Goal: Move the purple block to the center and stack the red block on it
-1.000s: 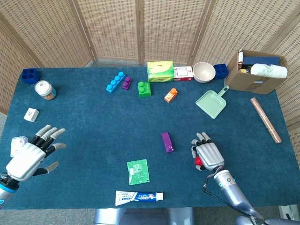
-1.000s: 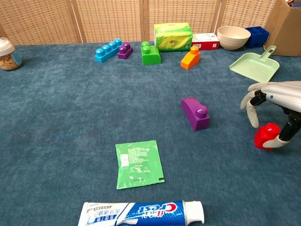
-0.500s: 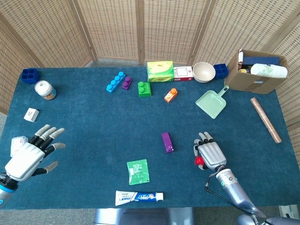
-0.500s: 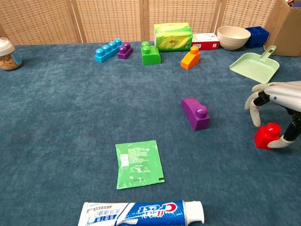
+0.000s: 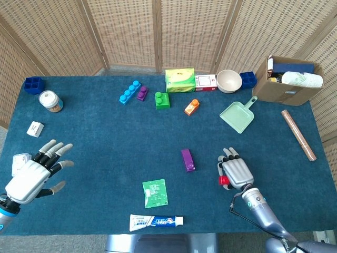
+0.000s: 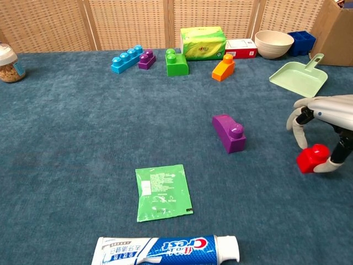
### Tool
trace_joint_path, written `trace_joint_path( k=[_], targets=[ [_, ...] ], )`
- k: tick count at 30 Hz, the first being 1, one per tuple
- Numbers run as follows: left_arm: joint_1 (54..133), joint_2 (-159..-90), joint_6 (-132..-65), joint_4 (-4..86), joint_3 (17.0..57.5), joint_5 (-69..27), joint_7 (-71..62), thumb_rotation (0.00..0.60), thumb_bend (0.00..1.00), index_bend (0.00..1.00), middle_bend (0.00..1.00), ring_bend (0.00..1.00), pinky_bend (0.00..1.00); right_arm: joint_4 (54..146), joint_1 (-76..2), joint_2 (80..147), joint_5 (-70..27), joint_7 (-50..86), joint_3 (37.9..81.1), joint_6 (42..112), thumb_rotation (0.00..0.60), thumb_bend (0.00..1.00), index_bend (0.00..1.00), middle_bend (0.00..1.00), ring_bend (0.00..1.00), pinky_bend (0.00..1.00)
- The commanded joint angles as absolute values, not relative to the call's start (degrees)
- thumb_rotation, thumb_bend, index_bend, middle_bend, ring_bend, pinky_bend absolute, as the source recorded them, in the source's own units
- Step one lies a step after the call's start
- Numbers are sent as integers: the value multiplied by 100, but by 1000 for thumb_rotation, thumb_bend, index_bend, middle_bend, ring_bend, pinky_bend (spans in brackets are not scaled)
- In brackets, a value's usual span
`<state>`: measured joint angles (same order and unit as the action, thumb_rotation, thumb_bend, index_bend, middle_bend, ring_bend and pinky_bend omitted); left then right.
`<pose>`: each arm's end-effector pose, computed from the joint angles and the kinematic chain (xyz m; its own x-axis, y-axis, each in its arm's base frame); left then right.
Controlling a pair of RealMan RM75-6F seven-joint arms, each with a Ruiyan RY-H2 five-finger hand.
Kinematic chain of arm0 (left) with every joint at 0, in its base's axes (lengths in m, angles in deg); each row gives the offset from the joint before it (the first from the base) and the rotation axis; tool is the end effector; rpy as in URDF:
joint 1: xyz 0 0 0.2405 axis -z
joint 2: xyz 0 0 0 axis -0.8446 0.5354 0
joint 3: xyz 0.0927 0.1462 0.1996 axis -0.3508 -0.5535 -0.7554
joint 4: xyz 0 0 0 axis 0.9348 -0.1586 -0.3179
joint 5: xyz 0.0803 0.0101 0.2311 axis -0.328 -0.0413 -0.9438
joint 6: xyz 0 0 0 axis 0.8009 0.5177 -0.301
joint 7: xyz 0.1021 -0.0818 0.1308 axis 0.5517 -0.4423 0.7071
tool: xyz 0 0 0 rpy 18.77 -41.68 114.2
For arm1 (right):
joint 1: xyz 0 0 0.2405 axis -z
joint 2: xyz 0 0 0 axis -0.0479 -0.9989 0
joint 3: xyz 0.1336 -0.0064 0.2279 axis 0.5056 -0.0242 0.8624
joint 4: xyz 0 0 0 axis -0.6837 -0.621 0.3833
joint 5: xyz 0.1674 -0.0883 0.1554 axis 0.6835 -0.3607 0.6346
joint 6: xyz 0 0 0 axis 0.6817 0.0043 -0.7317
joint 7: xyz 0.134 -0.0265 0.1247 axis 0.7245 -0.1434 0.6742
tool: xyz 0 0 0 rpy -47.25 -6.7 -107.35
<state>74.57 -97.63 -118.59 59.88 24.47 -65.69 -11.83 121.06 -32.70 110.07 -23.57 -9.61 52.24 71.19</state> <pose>-0.2632 0.2430 0.1250 0.4807 0.0602 0.8748 0.7733 -0.4995 -0.3905 -0.2264 -0.3159 -0.0394 0.5261 -0.3584 0.7712 -0.8485 -0.2819 0.4478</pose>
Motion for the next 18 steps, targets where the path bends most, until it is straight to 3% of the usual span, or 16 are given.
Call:
trace_joint_path(
  k=[1,18],
  targets=[
    [7453,-9766,-11862,5981,2446,-6572,-1185,600,330,317,23,0,0,12106,-3280,11015,-2348,-956,5229,7124,600,134,605,285,66,46],
    [7430,-9687,-11916,6060,2464,-6605,-1093,600,329,316,23,0,0,12857,-3371,10520,-2416,-680,5460,7196,600,136,615,295,73,46]
  ],
)
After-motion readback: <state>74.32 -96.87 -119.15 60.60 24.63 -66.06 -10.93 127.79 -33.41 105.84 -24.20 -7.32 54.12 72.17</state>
